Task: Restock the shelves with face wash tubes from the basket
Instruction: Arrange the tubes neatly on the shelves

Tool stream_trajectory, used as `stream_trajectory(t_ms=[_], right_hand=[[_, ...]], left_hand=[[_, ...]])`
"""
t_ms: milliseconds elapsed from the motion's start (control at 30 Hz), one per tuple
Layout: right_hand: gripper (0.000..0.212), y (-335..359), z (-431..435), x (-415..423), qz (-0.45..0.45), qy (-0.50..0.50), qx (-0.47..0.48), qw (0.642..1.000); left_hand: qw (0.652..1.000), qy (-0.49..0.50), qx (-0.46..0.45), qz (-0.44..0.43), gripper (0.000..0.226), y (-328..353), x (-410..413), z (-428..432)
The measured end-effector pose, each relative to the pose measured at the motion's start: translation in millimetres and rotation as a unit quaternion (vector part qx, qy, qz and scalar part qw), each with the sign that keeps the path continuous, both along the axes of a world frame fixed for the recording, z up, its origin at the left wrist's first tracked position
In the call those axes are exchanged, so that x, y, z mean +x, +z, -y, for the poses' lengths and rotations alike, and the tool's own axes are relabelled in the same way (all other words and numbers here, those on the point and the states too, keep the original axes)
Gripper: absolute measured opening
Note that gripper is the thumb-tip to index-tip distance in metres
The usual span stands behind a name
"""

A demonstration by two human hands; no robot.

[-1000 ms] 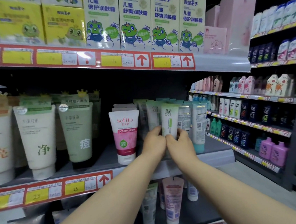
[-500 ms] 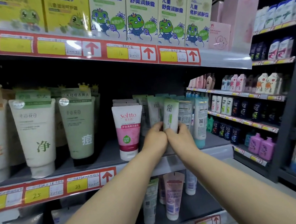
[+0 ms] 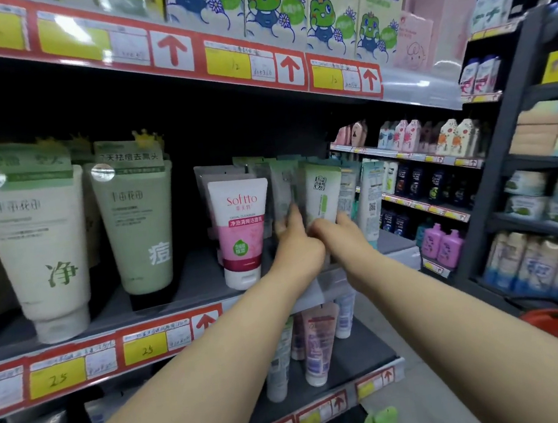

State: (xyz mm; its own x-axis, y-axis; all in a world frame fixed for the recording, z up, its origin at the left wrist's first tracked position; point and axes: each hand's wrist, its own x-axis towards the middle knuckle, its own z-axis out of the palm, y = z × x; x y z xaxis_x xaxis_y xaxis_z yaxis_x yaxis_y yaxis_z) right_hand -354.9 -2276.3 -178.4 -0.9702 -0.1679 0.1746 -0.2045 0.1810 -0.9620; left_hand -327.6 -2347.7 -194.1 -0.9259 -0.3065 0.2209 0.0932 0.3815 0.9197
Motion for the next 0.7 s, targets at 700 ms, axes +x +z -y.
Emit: stream_trajectory(t_ms=[700], right_hand=[[0.024, 6, -8, -18, 0.062, 0.093, 0.001, 0.994]], left_hand=[[0.996, 0.077, 0.031, -0.036, 0.06, 2, 11, 1]])
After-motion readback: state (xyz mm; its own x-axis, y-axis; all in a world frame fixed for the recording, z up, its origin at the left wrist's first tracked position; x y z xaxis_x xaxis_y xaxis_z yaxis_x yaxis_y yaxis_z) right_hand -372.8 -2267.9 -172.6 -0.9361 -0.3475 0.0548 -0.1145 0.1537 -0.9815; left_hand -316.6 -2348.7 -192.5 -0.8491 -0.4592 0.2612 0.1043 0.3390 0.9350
